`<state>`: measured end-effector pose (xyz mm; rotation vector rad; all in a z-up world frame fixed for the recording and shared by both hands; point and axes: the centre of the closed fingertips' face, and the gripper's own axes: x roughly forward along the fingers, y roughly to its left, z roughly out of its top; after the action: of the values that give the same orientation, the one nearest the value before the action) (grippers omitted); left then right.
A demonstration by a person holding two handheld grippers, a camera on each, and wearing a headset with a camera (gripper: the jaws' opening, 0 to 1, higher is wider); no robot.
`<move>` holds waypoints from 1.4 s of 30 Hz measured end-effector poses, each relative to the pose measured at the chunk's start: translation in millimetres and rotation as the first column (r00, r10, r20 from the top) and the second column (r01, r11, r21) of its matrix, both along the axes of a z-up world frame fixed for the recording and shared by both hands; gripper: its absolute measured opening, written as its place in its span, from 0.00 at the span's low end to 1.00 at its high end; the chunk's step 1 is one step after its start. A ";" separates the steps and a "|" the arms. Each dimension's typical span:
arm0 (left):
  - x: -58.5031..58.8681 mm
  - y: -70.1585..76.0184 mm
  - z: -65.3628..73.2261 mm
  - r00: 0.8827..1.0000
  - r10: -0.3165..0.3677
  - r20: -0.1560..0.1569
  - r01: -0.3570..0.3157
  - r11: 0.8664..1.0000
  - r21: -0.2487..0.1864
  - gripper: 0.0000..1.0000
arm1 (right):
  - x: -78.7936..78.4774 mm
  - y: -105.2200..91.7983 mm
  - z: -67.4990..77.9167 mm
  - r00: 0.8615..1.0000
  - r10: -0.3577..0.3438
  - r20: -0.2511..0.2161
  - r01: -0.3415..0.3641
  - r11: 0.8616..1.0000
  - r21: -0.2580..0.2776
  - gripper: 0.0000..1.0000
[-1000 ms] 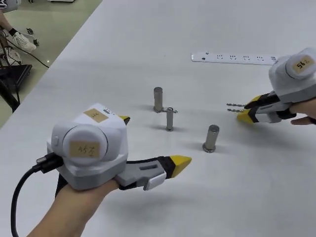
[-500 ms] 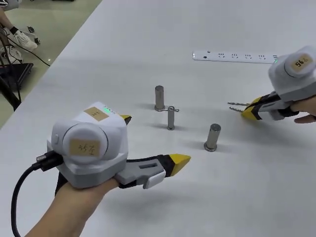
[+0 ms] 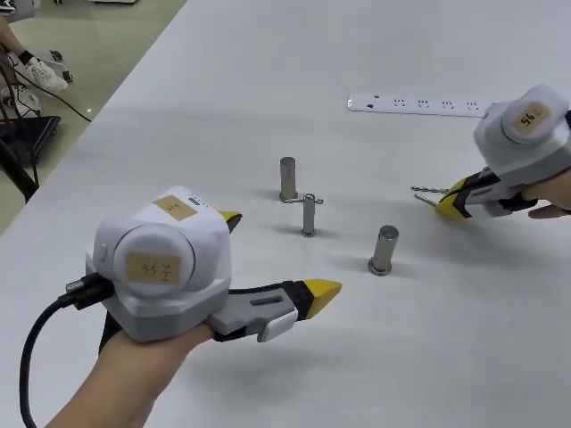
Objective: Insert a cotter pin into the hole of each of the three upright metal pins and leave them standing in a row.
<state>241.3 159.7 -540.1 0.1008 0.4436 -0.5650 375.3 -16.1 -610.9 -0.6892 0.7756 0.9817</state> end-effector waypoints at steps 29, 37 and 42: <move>2.5 -24.3 17.2 0.996 -0.078 -0.048 0.072 0.992 -0.106 0.60 | -44.4 41.4 63.0 0.973 0.164 0.164 -0.174 0.983 0.049 0.00; 6.2 -32.8 19.1 0.990 -0.108 -0.091 0.096 0.987 -0.130 0.48 | -66.2 56.6 75.8 0.954 0.236 0.186 -0.250 0.967 0.051 0.00; 8.2 -39.3 20.8 0.987 -0.120 -0.111 0.101 0.981 -0.167 0.42 | -70.6 63.7 73.3 0.938 0.287 0.197 -0.300 0.953 0.043 0.00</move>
<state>249.5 120.4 -519.3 -0.0645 0.5104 -0.7170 304.7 47.5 -537.6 -0.8376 0.4747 1.1899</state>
